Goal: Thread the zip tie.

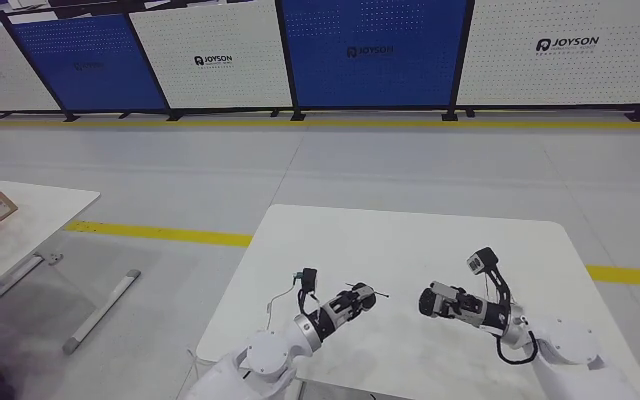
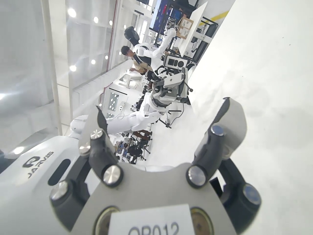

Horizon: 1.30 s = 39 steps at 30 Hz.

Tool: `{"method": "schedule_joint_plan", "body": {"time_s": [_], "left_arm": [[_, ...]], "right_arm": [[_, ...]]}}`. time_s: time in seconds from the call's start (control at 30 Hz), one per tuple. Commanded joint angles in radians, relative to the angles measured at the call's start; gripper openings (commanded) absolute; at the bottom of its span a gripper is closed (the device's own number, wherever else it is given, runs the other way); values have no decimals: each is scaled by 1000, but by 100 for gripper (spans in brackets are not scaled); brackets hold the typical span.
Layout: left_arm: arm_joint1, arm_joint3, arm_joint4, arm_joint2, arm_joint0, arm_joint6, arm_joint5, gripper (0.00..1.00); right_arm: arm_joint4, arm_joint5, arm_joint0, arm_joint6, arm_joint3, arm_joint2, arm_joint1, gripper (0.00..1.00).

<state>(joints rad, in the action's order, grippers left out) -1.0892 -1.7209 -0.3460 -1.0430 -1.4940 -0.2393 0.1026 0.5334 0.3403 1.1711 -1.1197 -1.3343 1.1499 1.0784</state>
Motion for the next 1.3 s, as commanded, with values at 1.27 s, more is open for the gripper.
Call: {"method": "schedule_joint_plan", "body": {"time_s": [1.27], "left_arm": [[17,-232,-122,-155,-88,-108,88,0]], "right_arm": [[-4,-11,15,-23,5,21,-6,100]]}}
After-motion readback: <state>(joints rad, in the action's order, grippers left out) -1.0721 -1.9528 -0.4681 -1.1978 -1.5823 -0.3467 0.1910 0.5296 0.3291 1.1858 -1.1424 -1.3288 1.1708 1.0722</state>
